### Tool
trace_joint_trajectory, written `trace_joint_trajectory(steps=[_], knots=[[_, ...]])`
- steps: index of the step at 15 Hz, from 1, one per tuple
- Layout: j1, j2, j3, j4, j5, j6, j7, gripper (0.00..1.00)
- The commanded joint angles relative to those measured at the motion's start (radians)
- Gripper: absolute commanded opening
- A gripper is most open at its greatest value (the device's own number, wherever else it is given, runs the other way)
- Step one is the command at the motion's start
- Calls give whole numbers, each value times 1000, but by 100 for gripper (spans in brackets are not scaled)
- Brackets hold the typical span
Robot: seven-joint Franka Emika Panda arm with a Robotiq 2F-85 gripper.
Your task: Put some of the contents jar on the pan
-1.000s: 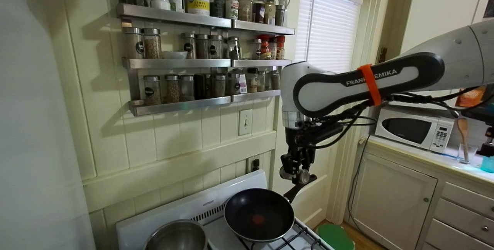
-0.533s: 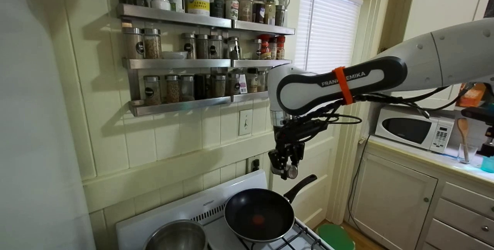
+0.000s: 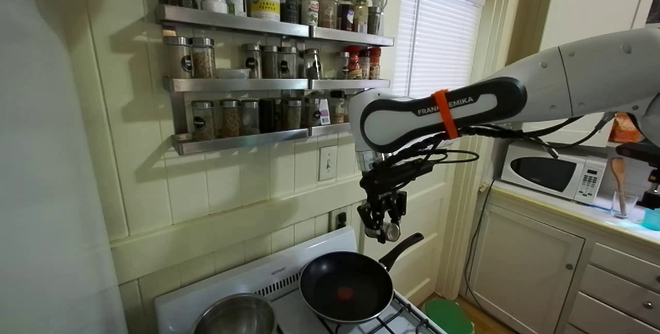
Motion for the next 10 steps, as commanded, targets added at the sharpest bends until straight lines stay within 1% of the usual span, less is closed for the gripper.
trace_joint_trajectory(steps=[1, 2, 3, 4, 5, 6, 7, 8, 9, 10], knots=[[7, 27, -8, 34, -9, -12, 43, 23], [10, 31, -8, 35, -37, 4, 47, 23], [-4, 73, -12, 116, 86, -167, 38, 23], [-4, 75, -12, 124, 109, -197, 38, 23], [4, 55, -12, 85, 71, -123, 51, 23], [1, 77, -15, 120, 96, -187, 73, 23], [-6, 104, -16, 167, 147, -279, 62, 23], [20, 49, -10, 72, -13, -78, 44, 23], [4, 89, -16, 139, 95, -214, 75, 23], [1, 100, -18, 155, 116, -243, 83, 23]])
